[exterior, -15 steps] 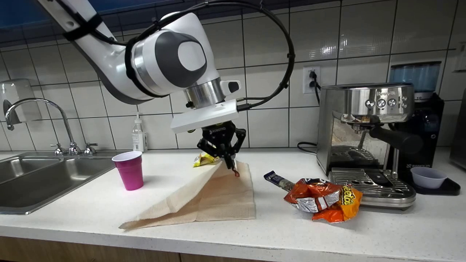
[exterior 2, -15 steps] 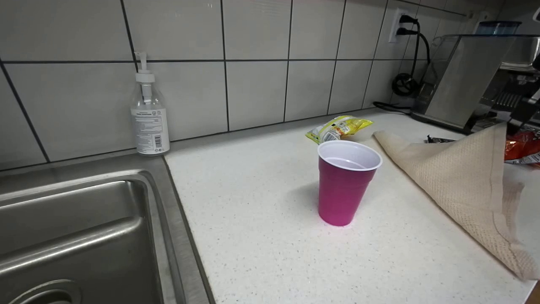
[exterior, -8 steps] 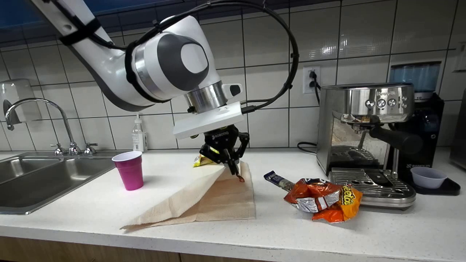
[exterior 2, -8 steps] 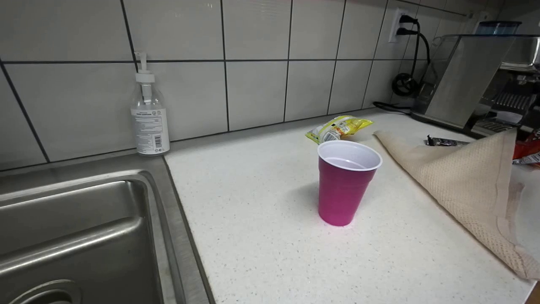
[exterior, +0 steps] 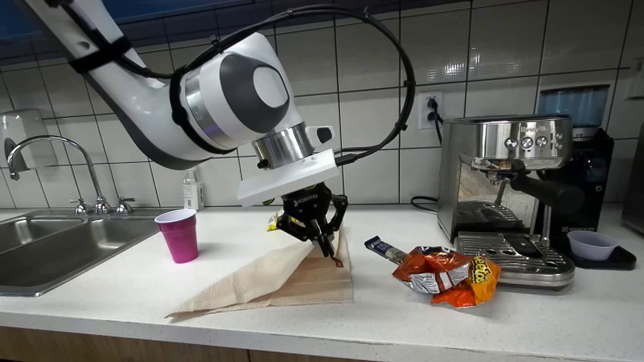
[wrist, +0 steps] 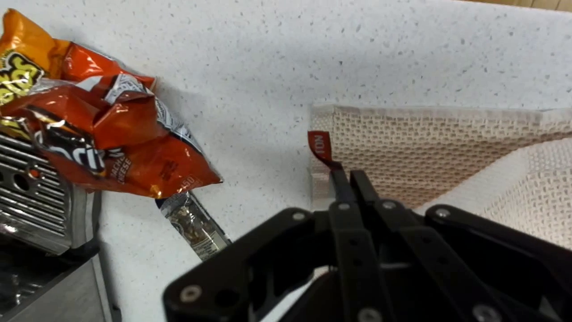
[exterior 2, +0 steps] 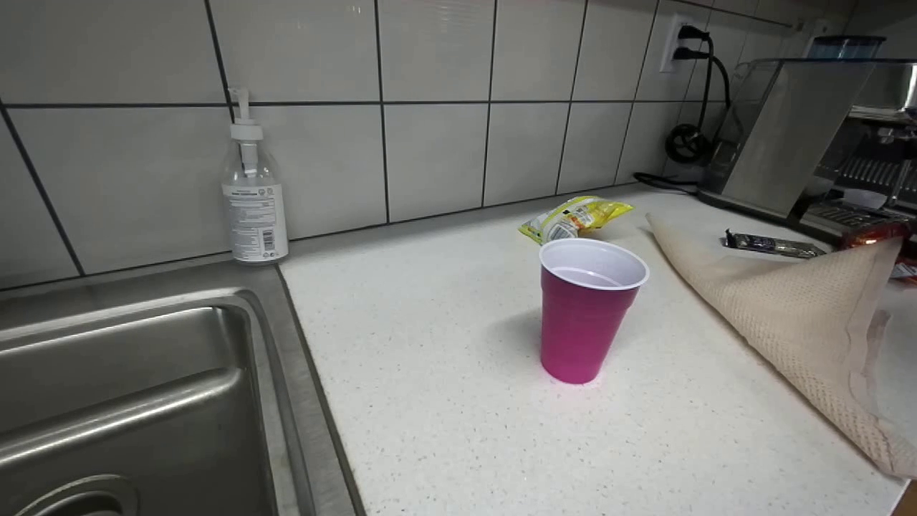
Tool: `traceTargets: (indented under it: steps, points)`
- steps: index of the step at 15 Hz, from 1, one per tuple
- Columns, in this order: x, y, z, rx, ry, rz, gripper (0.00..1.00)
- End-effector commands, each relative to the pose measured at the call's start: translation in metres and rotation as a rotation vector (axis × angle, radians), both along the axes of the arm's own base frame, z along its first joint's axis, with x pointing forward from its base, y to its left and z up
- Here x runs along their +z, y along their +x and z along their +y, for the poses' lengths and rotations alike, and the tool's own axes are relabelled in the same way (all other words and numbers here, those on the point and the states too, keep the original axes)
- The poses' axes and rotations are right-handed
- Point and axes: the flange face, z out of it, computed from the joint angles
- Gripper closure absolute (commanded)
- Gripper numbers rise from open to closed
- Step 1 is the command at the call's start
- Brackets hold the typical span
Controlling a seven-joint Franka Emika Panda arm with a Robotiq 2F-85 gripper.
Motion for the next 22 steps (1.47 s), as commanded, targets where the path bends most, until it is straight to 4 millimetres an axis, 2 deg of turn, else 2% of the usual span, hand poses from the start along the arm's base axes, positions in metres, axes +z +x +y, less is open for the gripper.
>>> traceTargets:
  steps: [1,15,22]
  points:
    - [-0.004,-0.006,-0.003,-0.012,-0.032,-0.005,0.99]
    - [-0.043,0.000,0.001,-0.053,-0.154,0.037,0.99]
    - [-0.056,0.003,0.001,-0.115,-0.135,0.044,0.99]
